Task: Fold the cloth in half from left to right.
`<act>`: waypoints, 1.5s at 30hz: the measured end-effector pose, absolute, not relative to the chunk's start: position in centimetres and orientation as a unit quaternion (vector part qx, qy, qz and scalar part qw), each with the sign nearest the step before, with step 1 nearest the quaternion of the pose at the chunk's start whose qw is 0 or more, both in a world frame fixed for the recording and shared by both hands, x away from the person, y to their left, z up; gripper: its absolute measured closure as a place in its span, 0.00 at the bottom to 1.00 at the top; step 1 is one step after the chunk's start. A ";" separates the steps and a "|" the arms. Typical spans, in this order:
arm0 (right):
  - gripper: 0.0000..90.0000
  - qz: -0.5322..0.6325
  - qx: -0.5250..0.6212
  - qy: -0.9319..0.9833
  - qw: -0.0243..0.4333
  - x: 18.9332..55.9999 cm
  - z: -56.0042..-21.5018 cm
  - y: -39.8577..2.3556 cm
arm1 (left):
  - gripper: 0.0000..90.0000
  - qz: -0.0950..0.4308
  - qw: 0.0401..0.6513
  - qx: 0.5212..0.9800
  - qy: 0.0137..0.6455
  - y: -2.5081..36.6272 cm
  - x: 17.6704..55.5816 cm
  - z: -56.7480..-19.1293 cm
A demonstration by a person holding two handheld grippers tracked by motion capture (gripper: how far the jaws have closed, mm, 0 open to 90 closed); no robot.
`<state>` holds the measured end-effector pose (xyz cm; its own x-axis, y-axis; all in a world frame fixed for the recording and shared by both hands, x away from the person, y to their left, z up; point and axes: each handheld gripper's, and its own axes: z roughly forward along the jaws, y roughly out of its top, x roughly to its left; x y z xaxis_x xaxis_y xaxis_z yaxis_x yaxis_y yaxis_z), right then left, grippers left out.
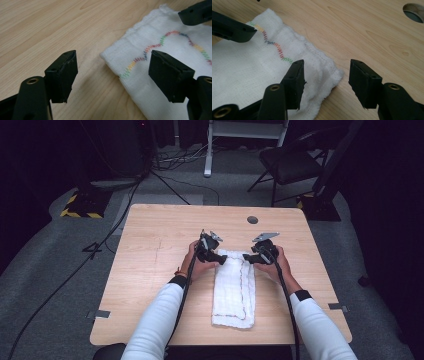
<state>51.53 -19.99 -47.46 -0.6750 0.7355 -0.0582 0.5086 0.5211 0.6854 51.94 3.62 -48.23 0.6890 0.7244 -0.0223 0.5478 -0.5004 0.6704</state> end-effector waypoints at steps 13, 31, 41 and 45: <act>0.63 0.332 0.402 0.845 0.122 52.8 -48.8 -20.2 | 0.32 0.099 0.334 0.862 0.367 3.1 53.1 -49.2; 0.92 0.349 0.372 0.843 0.168 52.9 -46.5 -19.7 | 0.92 0.110 0.352 0.870 0.326 2.4 54.2 -46.0; 0.93 0.374 0.347 0.831 0.221 52.7 -41.8 -19.6 | 0.93 0.159 0.382 0.854 0.315 2.8 54.0 -41.6; 0.93 0.384 0.335 0.829 0.230 52.3 -40.7 -19.7 | 0.93 0.160 0.397 0.850 0.306 3.2 53.5 -40.6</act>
<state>52.31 -19.70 -40.73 -0.6695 0.7324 -0.1243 0.3788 0.4804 0.7910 53.52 3.22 -40.61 0.7609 0.6482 0.0289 0.3937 -0.4967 0.7735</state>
